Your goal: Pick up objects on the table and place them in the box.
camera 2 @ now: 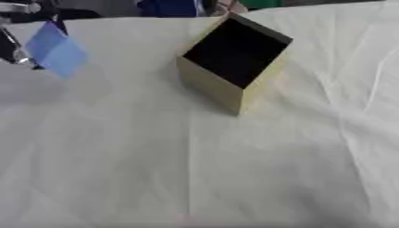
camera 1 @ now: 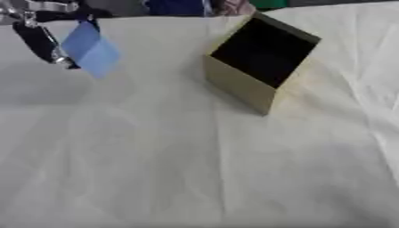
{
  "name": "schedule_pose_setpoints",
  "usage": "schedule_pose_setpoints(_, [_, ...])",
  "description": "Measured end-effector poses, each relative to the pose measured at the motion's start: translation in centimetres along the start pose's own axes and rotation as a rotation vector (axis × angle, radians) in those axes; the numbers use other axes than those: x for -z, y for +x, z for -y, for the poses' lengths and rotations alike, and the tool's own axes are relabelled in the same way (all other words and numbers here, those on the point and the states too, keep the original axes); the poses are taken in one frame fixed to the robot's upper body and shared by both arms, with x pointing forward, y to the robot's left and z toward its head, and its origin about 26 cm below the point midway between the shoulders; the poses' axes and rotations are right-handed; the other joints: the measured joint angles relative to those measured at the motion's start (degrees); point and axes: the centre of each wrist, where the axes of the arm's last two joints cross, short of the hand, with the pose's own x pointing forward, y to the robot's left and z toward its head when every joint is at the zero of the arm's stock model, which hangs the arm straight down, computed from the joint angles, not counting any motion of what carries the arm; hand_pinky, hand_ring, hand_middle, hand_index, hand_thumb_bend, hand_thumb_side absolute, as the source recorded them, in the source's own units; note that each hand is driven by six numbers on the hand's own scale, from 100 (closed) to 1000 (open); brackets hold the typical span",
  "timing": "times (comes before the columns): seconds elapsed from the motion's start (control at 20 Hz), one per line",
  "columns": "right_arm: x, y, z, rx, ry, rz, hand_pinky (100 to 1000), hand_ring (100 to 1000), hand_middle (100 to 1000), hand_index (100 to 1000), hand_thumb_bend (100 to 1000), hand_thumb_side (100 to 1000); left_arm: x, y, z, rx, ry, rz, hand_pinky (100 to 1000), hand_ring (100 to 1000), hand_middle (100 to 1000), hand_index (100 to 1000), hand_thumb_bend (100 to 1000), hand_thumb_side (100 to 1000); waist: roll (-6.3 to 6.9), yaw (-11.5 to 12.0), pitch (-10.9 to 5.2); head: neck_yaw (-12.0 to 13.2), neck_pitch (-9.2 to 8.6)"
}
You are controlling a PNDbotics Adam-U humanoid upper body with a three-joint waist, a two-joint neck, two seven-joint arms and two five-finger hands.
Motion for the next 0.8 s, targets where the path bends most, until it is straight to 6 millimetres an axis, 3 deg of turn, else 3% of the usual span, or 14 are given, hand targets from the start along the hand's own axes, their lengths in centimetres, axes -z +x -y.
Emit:
schedule_pose_setpoints(0.05, [0.0,0.0,0.0,0.000,0.000,0.000,639,772,585,718,100,809,0.4,0.3,-0.3,-0.009,0.009,0.012,870,751,586,650,100,164,0.04,-0.06,0.00,-0.15,0.00])
schedule_pose_setpoints(0.8, [1.1,0.2,-0.2,0.025,0.011,0.033,639,771,585,718,100,807,7.1,5.9,-5.3,-0.217,0.219,0.133,863,755,560,647,100,262,0.64,-1.53,0.18,-0.38,-0.62])
